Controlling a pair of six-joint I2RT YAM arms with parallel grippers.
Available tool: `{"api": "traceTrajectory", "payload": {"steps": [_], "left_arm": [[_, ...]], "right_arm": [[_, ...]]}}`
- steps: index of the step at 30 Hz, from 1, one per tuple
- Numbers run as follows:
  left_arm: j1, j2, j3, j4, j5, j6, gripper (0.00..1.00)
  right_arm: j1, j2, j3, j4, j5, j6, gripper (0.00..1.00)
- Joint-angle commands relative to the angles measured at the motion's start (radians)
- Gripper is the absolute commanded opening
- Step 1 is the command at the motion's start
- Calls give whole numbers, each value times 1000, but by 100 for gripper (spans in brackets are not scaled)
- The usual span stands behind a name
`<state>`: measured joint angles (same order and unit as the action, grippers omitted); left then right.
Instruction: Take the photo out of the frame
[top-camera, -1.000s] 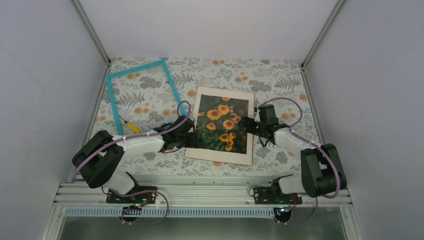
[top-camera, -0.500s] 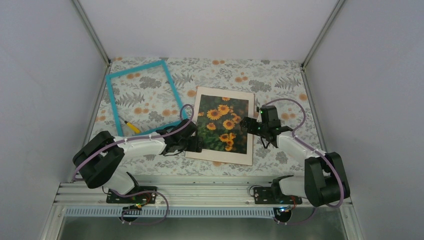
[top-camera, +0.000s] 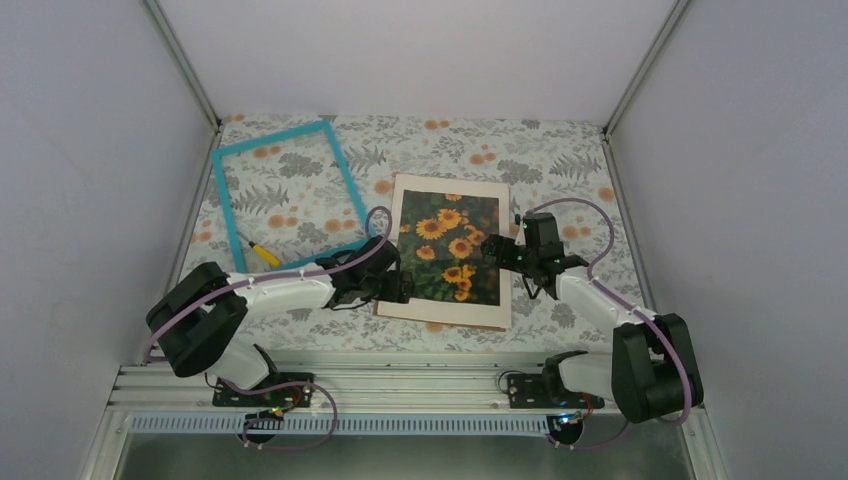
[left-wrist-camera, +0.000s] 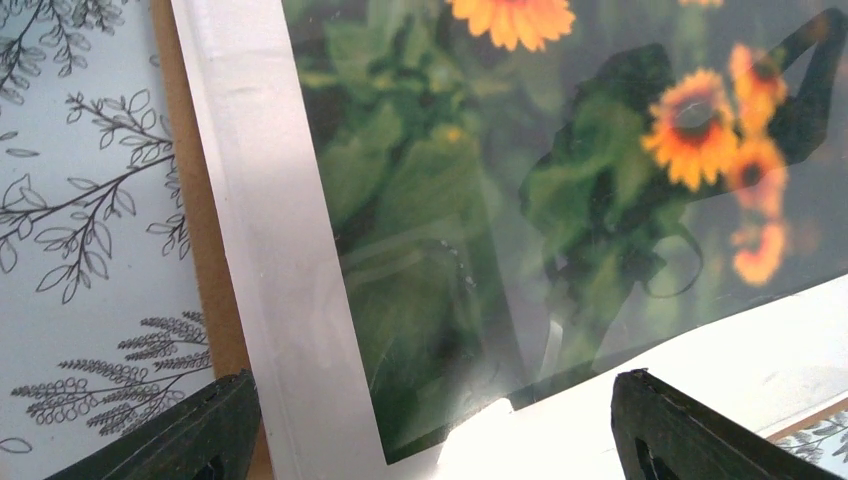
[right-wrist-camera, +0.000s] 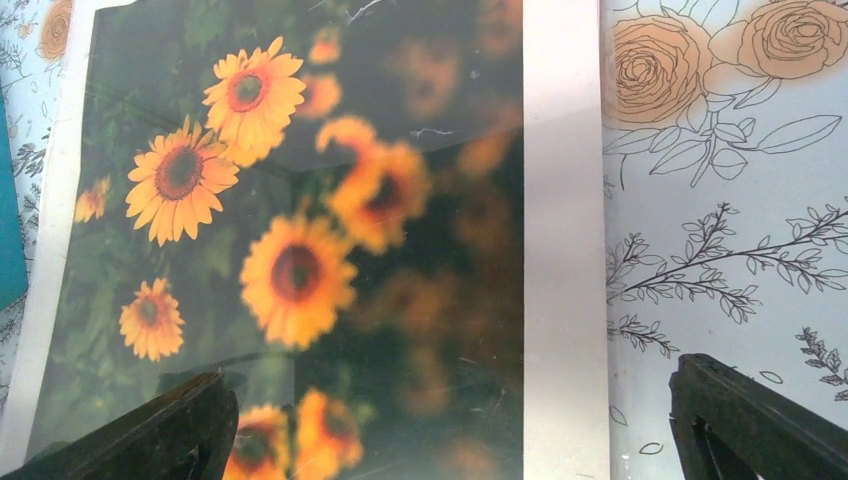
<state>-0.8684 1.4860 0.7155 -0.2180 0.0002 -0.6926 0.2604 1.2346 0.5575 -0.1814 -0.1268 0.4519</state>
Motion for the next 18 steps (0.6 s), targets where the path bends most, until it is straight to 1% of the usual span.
{"api": "traceTrajectory", "payload": {"steps": [1, 10, 18], "left_arm": [[-11, 18, 39, 26, 12, -3, 87], [-14, 34, 48, 31, 16, -5, 87], [-14, 26, 31, 4, -5, -13, 88]], "right_arm": [[-1, -26, -13, 0, 3, -19, 98], [-2, -21, -15, 1, -4, -24, 98], [-3, -18, -18, -24, 25, -31, 99]]}}
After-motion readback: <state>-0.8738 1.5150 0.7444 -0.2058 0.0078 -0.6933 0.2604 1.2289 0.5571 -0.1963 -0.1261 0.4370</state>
